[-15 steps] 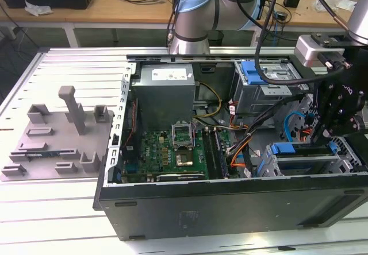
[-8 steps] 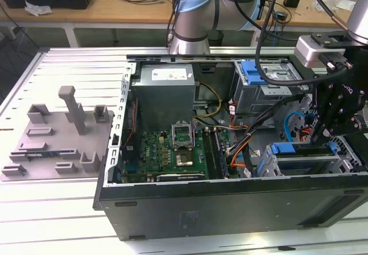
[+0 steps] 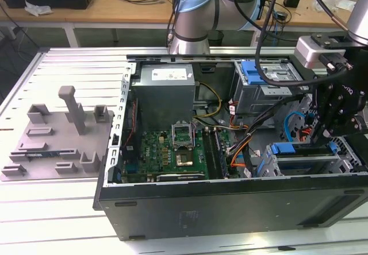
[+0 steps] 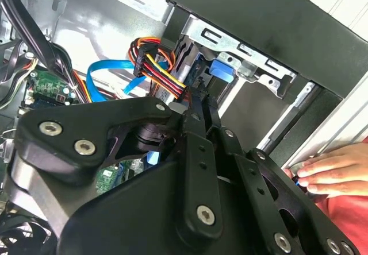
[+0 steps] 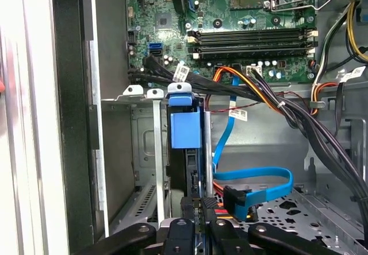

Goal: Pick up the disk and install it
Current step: 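Insert the first disk wire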

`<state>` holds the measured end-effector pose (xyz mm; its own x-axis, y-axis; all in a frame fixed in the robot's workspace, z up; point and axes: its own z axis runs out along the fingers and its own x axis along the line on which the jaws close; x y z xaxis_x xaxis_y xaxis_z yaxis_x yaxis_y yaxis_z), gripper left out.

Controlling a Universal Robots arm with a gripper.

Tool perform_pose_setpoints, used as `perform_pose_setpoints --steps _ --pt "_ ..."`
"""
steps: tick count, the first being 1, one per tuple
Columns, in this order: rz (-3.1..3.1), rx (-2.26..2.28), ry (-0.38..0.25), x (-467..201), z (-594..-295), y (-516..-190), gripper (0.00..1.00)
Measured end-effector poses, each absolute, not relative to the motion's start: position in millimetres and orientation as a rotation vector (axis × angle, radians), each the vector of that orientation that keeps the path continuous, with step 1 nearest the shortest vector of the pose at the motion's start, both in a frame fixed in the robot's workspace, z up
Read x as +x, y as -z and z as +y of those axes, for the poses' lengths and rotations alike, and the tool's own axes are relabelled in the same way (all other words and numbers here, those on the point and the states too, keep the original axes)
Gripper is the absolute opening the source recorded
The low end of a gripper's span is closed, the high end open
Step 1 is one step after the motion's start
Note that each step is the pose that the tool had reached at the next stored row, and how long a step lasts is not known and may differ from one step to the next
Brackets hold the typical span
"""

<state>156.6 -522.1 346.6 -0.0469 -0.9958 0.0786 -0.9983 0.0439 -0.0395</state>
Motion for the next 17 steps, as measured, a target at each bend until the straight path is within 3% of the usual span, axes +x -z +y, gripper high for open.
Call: perform_pose_setpoints --steps 17 --pt "-2.248 2.148 -0.129 156.4 -522.1 -343.6 0.17"
